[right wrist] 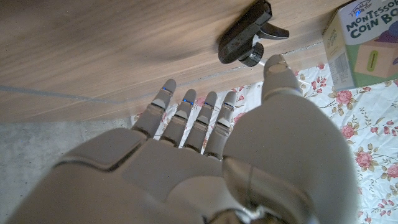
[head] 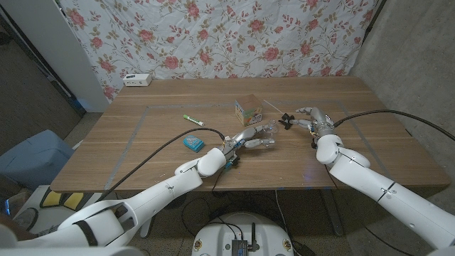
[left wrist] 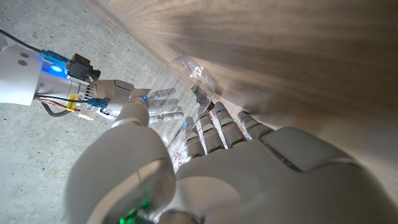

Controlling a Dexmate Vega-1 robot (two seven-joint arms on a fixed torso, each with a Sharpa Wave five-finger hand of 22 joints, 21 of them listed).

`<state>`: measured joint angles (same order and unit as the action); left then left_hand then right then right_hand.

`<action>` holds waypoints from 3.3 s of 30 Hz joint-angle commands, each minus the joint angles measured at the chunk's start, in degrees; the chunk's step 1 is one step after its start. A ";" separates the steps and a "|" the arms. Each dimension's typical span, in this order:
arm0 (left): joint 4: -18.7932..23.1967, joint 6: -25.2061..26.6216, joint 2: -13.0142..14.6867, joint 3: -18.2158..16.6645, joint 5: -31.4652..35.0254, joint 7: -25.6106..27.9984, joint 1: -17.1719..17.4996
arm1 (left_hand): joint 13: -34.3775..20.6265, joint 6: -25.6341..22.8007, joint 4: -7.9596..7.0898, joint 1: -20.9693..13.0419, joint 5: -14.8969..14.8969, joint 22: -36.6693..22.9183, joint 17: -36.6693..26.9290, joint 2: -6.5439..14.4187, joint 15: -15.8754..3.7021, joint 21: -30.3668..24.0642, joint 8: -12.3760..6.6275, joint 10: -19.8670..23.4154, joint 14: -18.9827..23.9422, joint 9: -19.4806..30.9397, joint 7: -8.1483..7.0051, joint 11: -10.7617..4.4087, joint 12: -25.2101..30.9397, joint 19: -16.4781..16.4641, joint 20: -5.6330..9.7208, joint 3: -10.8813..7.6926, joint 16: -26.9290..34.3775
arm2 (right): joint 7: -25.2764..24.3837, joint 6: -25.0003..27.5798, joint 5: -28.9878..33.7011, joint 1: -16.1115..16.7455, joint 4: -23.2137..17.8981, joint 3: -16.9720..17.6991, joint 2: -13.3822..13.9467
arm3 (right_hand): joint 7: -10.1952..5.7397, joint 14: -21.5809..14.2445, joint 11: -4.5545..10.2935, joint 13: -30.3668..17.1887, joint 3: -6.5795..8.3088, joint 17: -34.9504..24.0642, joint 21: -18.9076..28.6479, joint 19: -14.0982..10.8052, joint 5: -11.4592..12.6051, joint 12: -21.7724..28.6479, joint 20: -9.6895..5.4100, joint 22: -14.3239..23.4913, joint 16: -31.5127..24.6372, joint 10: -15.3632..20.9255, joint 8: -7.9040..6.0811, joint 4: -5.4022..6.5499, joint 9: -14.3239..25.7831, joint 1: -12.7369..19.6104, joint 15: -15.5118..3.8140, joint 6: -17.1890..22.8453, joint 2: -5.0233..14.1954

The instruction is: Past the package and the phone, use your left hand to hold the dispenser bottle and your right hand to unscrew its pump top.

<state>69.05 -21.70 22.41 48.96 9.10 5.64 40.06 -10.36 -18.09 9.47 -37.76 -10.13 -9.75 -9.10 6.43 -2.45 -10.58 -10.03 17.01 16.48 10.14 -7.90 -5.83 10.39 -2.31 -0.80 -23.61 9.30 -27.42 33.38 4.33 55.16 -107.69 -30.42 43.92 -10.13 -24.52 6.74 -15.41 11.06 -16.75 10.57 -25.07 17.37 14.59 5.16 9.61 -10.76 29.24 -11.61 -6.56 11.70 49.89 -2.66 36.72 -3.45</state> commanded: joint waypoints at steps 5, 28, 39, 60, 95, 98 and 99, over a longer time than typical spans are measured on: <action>1.78 1.31 0.98 -0.76 -1.15 -0.21 1.28 | 0.04 -3.29 -1.07 0.40 0.21 -0.07 -0.18 -1.81 -4.36 -0.28 -0.40 -0.22 -0.04 -0.04 -3.11 -0.09 0.33 -0.10 -0.32 -0.98 0.60 | -0.07 0.15 0.33 -0.14 -0.36 -0.51 -0.19 | 0.06 0.14 -0.09 -0.04 0.02 0.14 -0.06 0.29 0.40 -0.43 0.13 0.11 -0.07 -0.11 0.10 0.01 0.20 -0.17 -2.95 -0.34 -0.03; 4.12 4.47 2.32 -1.02 -1.14 -1.26 1.56 | 0.04 -1.07 -0.07 0.56 -0.42 0.02 -0.32 -6.55 -3.28 -0.17 0.10 -1.42 -1.51 -0.08 0.39 1.26 0.24 -0.51 -1.67 1.31 0.48 | -0.41 -0.41 0.70 -0.32 0.41 -0.83 -0.92 | 0.05 0.15 -0.24 0.18 0.12 0.46 0.06 0.28 0.90 -0.64 0.29 0.11 -0.40 0.29 -0.10 -0.04 0.16 -0.32 -3.03 -0.33 -0.03; 4.60 5.18 2.80 -1.20 -1.53 -1.80 1.42 | -0.01 1.29 -0.08 0.10 -1.08 0.03 -0.38 -8.58 -1.93 -0.06 0.21 -3.24 -3.33 -0.05 2.07 3.07 0.06 -0.23 -2.06 2.28 0.43 | -0.31 -1.01 0.97 -0.92 1.14 -1.31 -1.31 | -0.10 0.18 -0.29 0.26 0.17 0.59 0.07 0.32 1.11 -0.73 0.30 0.11 -0.50 0.44 -0.17 -0.04 0.15 -0.40 -2.98 -0.31 0.01; 7.31 7.10 4.17 -1.84 -2.97 -3.35 2.10 | -0.09 6.77 -0.98 1.08 -2.45 0.00 -0.49 -11.93 1.02 0.20 0.29 -7.89 -8.23 -0.03 5.46 4.93 -0.11 1.34 -3.13 4.91 0.34 | -1.11 -1.25 1.42 -0.51 0.94 -1.40 -1.77 | -0.15 0.13 -0.41 0.41 0.25 0.82 0.11 0.35 1.46 -0.96 0.33 0.10 -0.70 0.50 -0.27 -0.04 0.12 -0.58 -2.79 -0.28 0.05; 20.89 10.07 9.96 -7.20 -6.92 -3.06 8.09 | -0.08 10.88 -3.02 4.19 -4.09 -0.08 -0.51 -11.90 3.59 0.07 -0.33 -12.50 -13.61 -0.07 9.01 7.04 0.33 4.37 -2.64 7.69 0.59 | -1.60 -0.45 2.07 -0.34 -0.10 -1.79 -2.49 | 0.01 1.12 -0.78 0.60 0.18 1.15 0.02 0.88 1.90 -1.63 0.41 0.11 -0.60 -0.34 -0.15 0.14 0.07 -1.29 -2.44 -0.90 -0.03; 21.58 9.91 10.15 -7.73 -7.31 -2.64 8.65 | -0.08 10.79 -3.07 4.20 -4.13 -0.08 -0.51 -11.72 3.44 0.01 -0.37 -12.26 -13.56 -0.07 8.95 6.96 0.46 4.27 -2.63 7.68 0.65 | -1.75 -0.55 2.18 -0.25 -0.49 -1.65 -2.43 | 0.04 1.23 -0.88 0.62 0.16 1.17 0.03 0.88 1.93 -1.67 0.44 0.11 -0.59 -0.39 -0.12 0.20 0.07 -1.42 -2.46 -1.01 -0.03; 21.80 9.86 10.23 -7.89 -7.53 -2.67 8.78 | -0.07 10.72 -3.10 4.20 -4.15 -0.08 -0.51 -11.61 3.44 -0.02 -0.40 -12.27 -13.52 -0.07 8.94 7.00 0.47 4.23 -2.63 7.68 0.68 | -1.81 -0.85 2.09 -0.15 -0.56 -1.50 -2.40 | 0.04 1.30 -0.93 0.62 0.15 1.18 0.03 0.91 1.94 -1.68 0.42 0.11 -0.58 -0.39 -0.11 0.23 0.07 -1.49 -2.48 -1.06 -0.01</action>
<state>87.98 -11.61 31.76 42.76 2.83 1.88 47.04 -10.27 -6.97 6.56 -33.63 -13.99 -9.75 -9.48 -5.84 1.04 -10.41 -9.99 4.54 2.97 9.86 1.03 1.53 10.56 2.17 -3.67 -16.08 9.66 -28.89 32.69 6.22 54.78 -107.47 -32.21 41.50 -10.03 -23.40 5.91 -14.62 11.07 -15.41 10.57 -24.38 19.08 13.09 5.44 9.61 -11.27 28.84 -11.62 -6.56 11.72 48.59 -2.56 36.01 -3.52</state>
